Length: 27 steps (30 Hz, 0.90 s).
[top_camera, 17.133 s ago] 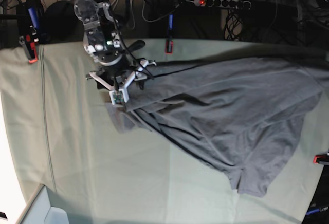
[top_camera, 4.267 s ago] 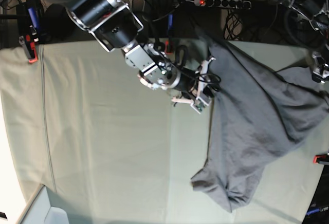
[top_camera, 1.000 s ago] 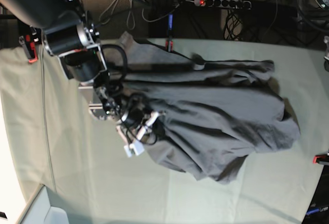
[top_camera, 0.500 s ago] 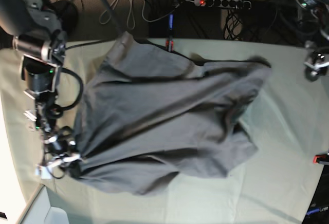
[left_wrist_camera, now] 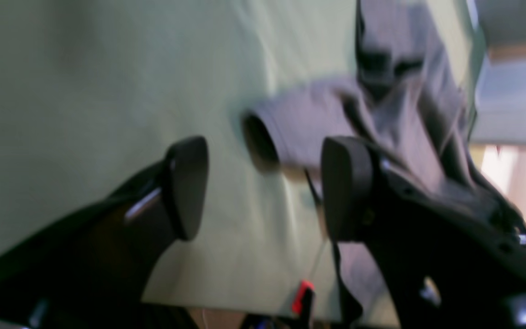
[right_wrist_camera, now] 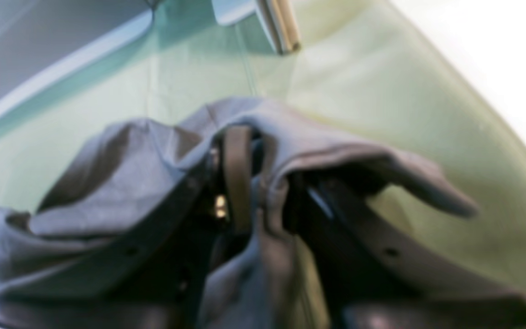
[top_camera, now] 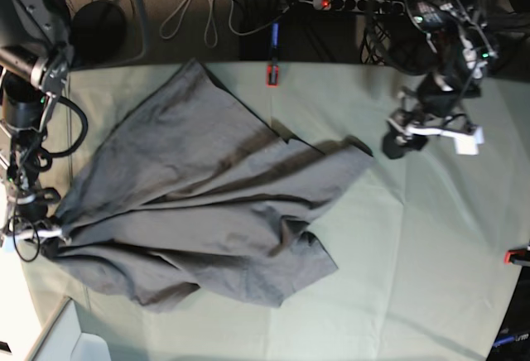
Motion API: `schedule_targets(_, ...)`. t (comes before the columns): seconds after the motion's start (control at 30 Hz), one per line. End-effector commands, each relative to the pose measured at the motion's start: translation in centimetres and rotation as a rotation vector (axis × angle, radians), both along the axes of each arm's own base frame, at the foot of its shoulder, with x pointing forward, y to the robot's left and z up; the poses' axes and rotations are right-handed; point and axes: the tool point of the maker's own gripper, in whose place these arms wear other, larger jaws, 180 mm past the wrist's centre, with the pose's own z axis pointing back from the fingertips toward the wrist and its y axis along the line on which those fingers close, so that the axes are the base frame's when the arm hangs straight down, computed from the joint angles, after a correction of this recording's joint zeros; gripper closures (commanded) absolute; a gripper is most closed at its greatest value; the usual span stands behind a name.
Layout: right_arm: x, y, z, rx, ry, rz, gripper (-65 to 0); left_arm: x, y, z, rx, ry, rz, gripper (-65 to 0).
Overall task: Layout the t-shirt on the table in an organized manner, then fold the t-shirt properly
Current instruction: 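Reach the left gripper to the shirt's opposite corner and grasp it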
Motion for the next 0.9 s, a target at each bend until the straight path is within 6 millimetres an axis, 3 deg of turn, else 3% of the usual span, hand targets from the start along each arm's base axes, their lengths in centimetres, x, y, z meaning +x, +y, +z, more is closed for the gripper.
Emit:
schedule_targets(0.0,0.3,-1.9,2.2,-0.032,-0.055,-0.025,-15.8,0.9,-0.9,0.3,-0.016,-0.022,-0.023,-38.3)
schedule_targets(0.1,-1.4,-3.0,0.9,-0.052,-0.014,-0.033,-20.6,2.5,-3.1,-0.5,-0.052,-0.034,-0.057,-38.2)
schedule_targets(0.27,-4.3,-3.4,-1.3,-0.078,0.044,-0.029,-23.5,4.0,-4.3,-2.1,-0.065,-0.073,-0.011,-38.1)
schedule_targets(0.43,-7.1,-3.4,-0.6,-0.173,0.036,0.007,-23.5,4.9,-4.0,-3.5,-0.049,-0.068,-0.006,-38.0)
schedule_targets(0.67,-10.2,-0.5,-0.2,-0.235,0.017,0.074,-23.6,6.0,-3.5,-5.4,-0.070,-0.021,-0.003,-37.3)
schedule_targets(0.73,-11.2,0.4,-0.2,-0.245,0.016,0.090,-23.5,7.0,-3.6,-5.4,-0.082,-0.021,-0.005,-31.2)
schedule_targets(0.87,-13.5,2.5,-0.3,-0.257,0.018,0.123,-23.5,10.5,-4.2,-3.8,-0.113,-0.066,-0.011,-4.5)
